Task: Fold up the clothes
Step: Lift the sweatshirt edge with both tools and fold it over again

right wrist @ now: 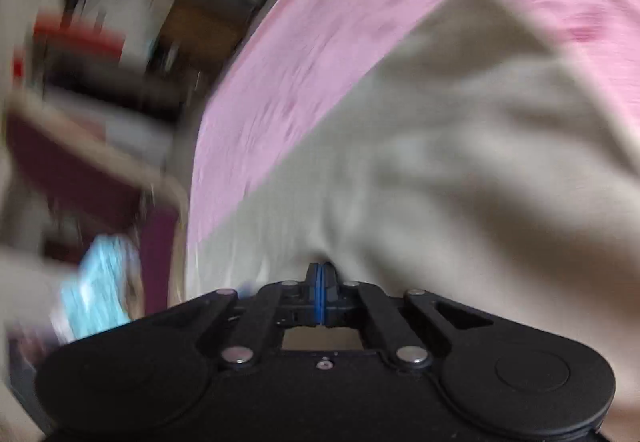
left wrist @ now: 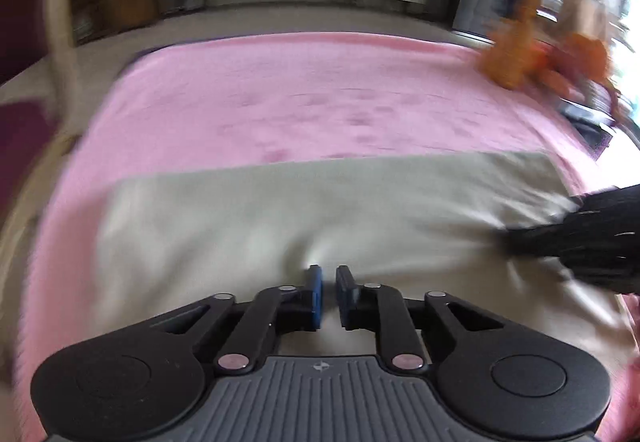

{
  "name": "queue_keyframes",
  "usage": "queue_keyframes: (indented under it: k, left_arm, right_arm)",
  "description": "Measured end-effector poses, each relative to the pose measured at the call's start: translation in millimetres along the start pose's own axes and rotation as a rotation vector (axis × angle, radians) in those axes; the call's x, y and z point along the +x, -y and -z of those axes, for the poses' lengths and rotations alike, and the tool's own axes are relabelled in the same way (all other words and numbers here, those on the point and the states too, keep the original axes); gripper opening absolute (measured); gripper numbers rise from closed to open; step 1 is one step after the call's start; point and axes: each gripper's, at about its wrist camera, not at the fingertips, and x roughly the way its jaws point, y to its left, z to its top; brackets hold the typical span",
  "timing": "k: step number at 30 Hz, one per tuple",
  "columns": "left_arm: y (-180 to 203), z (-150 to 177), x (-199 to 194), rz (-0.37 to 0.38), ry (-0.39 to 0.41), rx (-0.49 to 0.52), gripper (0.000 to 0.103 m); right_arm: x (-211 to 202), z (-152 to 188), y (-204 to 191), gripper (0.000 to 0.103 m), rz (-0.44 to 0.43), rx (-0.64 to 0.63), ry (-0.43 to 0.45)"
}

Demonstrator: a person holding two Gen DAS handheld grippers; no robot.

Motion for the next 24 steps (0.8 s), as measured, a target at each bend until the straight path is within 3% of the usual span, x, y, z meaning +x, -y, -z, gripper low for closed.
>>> queue_keyframes:
  k: [2,5,6,7,9,11,16,18,21,23,24]
  left_arm:
    - [-21.4,2.9,-6.3,-0.041,-0.021,-0.081,0.013]
    - [-42.4,14.9,-25.3,-0.248,-0.04,-0.116,0.012]
    - [-48.8,19.5,-31.0,-0.328,-0.048,-0.12,0.012]
    - [-57.5,23.5,-34.4,-0.372,-0.067,-0.142,0.011]
    - [-73.5,29.8,-42.4,-0.435,-0.096,-0.193,0.011]
    - [-77.0,35.3,-54.6,-0.438,-0.084,-0.203,0.011]
    - [-51.2,43.3,-74.8,-0.262,0.011,-0.169,0.012]
    - [-37.0,42.1,-68.1,-0.199,0.033,-0.125,0.014]
    - [-24.9,43.3,-48.7,-0.175,-0.009,-0.083,0.018]
    - [-23.9,46.2,-45.4,-0.218,-0.028,-0.069,0.019]
    - [-28.5,47.5,-47.5,-0.249,-0.041,-0.076,0.019]
  right_arm:
    - [-22.4,-9.1,19.5,0.0,0.058,0.094,0.124]
    - [-57.3,-15.2,46.1,0.0,0.136,0.197,0.265]
    - [-66.3,-13.8,47.5,0.0,0.208,0.184,0.305]
    - [-74.8,-12.4,49.0,0.006,0.275,0.173,0.339]
    - [-87.1,-9.4,52.1,0.007,0.35,0.163,0.352]
    - [-100.2,-2.8,50.7,0.007,0.321,0.161,0.355]
    - [-113.2,22.7,24.7,0.01,0.15,0.021,0.255]
    - [-104.5,33.1,11.4,0.011,0.085,-0.036,0.19]
    - [-72.3,36.2,1.0,0.011,0.002,-0.102,0.046]
    - [-57.7,37.4,-1.3,0.01,0.066,-0.147,-0.008]
    - [-53.8,37.4,-0.2,0.002,0.107,-0.157,-0.021]
